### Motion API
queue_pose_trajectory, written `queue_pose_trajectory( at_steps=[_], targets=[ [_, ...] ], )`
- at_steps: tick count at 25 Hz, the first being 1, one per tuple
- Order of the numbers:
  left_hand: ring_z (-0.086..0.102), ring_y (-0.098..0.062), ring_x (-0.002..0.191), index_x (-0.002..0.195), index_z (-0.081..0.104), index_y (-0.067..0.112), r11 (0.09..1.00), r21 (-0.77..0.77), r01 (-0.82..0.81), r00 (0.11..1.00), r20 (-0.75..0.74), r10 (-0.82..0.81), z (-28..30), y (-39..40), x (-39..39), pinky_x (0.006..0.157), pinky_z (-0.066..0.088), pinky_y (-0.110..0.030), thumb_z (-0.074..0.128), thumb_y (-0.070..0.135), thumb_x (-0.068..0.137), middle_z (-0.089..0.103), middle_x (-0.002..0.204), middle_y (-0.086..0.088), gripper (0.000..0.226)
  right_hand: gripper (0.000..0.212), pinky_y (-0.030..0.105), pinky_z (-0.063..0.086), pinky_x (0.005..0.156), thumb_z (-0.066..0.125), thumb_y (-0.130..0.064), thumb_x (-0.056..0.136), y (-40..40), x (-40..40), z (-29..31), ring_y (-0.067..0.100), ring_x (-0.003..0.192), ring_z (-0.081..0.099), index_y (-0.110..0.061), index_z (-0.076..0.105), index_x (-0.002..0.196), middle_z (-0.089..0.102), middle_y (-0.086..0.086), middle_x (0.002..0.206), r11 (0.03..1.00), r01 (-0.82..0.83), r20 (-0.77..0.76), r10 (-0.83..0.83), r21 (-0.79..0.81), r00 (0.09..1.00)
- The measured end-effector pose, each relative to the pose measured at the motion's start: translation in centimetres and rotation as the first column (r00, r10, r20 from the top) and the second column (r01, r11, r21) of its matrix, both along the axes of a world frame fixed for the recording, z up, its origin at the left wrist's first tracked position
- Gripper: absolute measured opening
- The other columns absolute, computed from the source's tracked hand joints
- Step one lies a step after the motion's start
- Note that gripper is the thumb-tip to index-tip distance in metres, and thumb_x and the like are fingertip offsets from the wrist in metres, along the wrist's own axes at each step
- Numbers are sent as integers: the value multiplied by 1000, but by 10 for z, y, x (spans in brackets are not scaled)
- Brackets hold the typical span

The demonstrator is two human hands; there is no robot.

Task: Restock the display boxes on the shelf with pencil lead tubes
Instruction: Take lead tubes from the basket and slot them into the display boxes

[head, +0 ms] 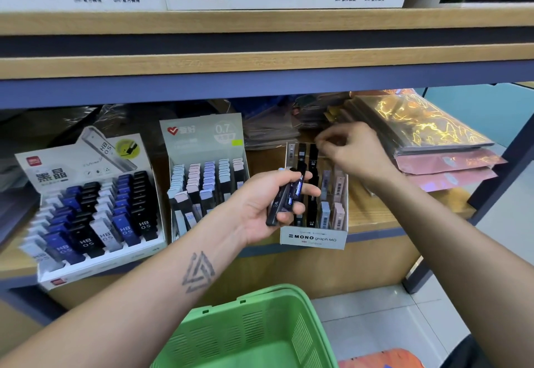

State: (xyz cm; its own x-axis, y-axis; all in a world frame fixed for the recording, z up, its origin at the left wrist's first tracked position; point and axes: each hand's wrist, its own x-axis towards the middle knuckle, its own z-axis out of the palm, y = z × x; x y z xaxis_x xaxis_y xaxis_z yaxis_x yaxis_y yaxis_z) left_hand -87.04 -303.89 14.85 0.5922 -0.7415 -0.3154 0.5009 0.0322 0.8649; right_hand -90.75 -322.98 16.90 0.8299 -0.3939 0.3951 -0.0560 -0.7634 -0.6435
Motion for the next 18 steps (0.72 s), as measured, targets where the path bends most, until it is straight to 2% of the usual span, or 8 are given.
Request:
queue_pose_trajectory(
  at_steps=[2, 3, 5, 7, 10, 14, 16, 18],
  targets=[
    [47, -12, 46, 120, 57, 2, 1000, -19, 2, 1000, -1, -2, 1, 3, 1, 32, 26, -16, 52, 19, 102, 72, 92, -12, 25, 15, 28, 54, 73, 70, -23, 94, 16, -8, 8, 9, 81, 69, -13, 78, 99, 76, 0, 88, 904, -208, -54, 245, 373, 968],
    [46, -11, 45, 121, 55, 1, 1000, -27, 3, 1000, -9, -3, 1, 4, 1, 32, 26, -15, 51, 19, 102, 72, 89, -11, 27, 15, 26, 55, 70, 71, -22, 93, 20, -11, 8, 10, 77, 69, -10, 78, 99, 76, 3, 85, 857, -265, -71, 328, 442, 942],
    [44, -10, 45, 120, 56, 0, 999, -43, -2, 999, -42, 0, 3, 8, 1, 32, 26, -15, 49, 19, 102, 72, 89, -13, 27, 13, 25, 57, 72, 75, -13, 89, 25, -13, 7, 14, 77, 71, -5, 77, 99, 76, 8, 87, 821, -303, -59, 376, 484, 925],
    [44, -11, 47, 114, 57, 1, 999, -44, -16, 997, -70, 13, 3, 12, 1, 33, 27, -15, 50, 18, 100, 71, 95, -17, 23, 15, 25, 55, 69, 76, -8, 87, 23, -13, 7, 16, 75, 68, -1, 75, 100, 74, 10, 84, 792, -280, -17, 343, 543, 939],
    [43, -10, 44, 113, 57, 0, 998, 11, -58, 998, -30, 58, 2, 15, 3, 32, 27, -15, 54, 13, 99, 71, 91, -17, 20, 19, 24, 55, 64, 77, -5, 85, 21, -14, 9, 17, 68, 66, 1, 71, 102, 72, 8, 74, 751, -258, 13, 315, 608, 949],
    [43, -10, 44, 119, 57, -5, 992, 32, -123, 992, 4, 123, 4, 14, 7, 32, 28, -15, 58, 11, 98, 72, 90, -18, 27, 21, 26, 61, 69, 77, 1, 81, 19, -15, 15, 23, 75, 73, 2, 70, 101, 73, 13, 78, 709, -280, 51, 326, 647, 944],
    [43, -9, 44, 112, 61, -3, 989, 34, -146, 989, -24, 147, 8, 12, 12, 31, 30, -15, 58, 13, 98, 71, 90, -17, 22, 19, 29, 63, 74, 76, 4, 81, 13, -15, 23, 25, 80, 74, -1, 72, 99, 75, 17, 87, 716, -275, 114, 265, 642, 957],
    [43, -9, 45, 101, 63, 0, 988, 22, -156, 986, -57, 157, 14, 9, 16, 31, 31, -14, 59, 14, 96, 68, 83, -14, 16, 18, 30, 62, 78, 75, 5, 83, 1, -14, 29, 27, 85, 75, -6, 72, 97, 75, 17, 96, 790, -253, 196, 171, 558, 966]
  ],
)
